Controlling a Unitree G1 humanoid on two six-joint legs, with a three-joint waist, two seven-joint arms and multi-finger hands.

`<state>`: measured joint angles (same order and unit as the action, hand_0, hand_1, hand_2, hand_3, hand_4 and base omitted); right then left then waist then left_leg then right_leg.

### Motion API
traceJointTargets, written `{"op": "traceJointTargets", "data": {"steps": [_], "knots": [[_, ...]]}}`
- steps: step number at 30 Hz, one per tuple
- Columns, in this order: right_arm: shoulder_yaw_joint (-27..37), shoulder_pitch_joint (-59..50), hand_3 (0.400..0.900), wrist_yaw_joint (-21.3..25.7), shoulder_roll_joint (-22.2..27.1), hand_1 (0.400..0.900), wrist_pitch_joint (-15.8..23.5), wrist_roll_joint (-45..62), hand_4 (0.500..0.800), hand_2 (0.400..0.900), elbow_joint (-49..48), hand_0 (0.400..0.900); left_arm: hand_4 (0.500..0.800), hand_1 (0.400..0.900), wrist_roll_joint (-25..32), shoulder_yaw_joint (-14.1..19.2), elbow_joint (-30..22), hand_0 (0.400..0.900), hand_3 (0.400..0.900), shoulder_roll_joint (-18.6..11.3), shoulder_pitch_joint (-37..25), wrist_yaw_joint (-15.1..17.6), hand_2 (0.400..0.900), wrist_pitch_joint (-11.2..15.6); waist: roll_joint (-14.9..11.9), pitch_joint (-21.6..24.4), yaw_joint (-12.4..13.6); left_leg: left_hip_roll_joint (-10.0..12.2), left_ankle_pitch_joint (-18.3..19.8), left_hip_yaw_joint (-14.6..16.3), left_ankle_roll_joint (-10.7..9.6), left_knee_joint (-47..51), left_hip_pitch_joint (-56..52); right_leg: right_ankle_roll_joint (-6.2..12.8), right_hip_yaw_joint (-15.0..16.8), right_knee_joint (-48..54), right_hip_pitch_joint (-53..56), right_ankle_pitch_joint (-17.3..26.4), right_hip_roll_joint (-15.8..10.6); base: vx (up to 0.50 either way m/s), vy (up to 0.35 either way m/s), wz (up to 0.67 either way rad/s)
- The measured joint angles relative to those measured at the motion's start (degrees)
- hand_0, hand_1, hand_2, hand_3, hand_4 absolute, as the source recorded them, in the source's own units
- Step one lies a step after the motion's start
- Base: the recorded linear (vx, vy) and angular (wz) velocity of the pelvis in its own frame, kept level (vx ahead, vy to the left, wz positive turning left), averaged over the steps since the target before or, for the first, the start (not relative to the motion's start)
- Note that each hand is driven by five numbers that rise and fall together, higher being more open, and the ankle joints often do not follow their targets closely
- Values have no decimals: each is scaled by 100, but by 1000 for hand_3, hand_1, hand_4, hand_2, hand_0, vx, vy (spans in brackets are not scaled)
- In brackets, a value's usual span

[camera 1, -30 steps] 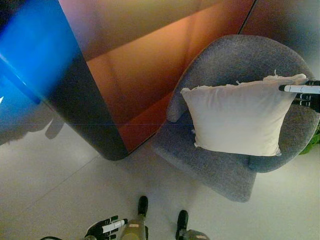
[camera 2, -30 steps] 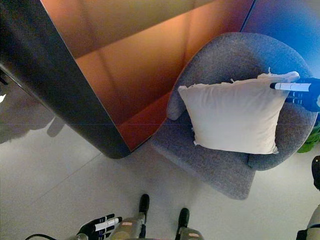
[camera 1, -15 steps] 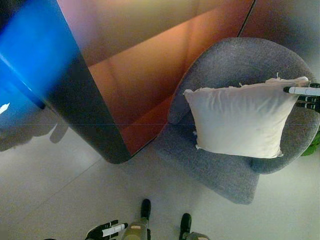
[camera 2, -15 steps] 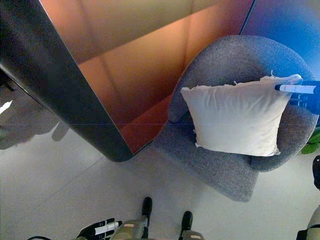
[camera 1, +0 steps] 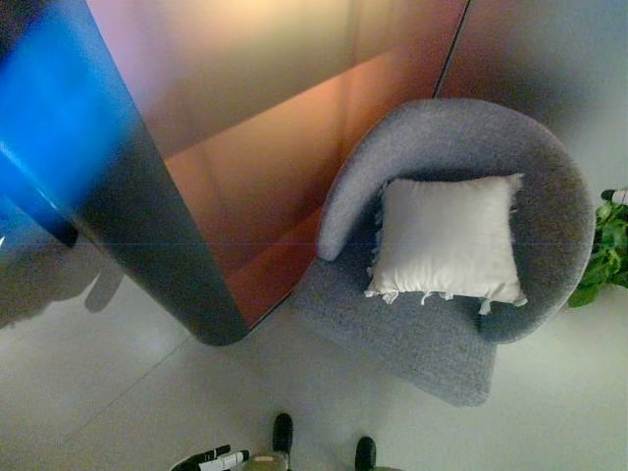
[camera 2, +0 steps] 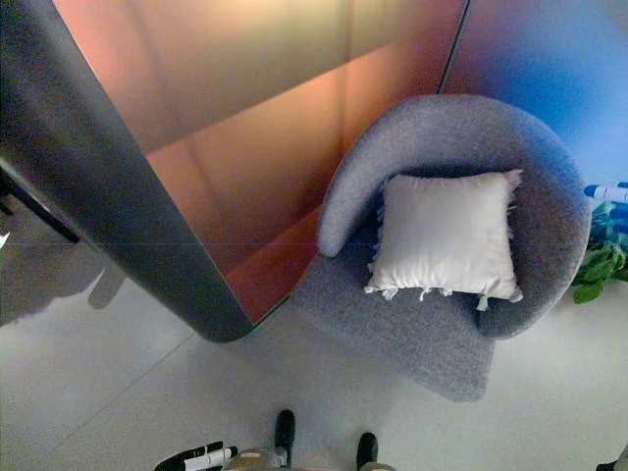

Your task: Pick up the pillow and put it on the sofa.

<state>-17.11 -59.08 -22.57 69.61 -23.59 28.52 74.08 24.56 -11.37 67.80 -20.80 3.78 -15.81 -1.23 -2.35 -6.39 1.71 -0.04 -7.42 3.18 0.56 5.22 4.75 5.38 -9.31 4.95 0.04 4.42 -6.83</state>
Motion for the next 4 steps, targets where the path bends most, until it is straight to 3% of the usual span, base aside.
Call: {"op": "traceJointTargets", "data": {"steps": [4], "knots": [[184,95,900,-11,-1,900,-14,48,800,900,9,900,800,900,0,-42,0,900,900,52,-53,-33,900,-64,-4,57,-154,5,12,77,-17,0,-112,-1,83,0,79,1,0,-56,49,-6]]}}
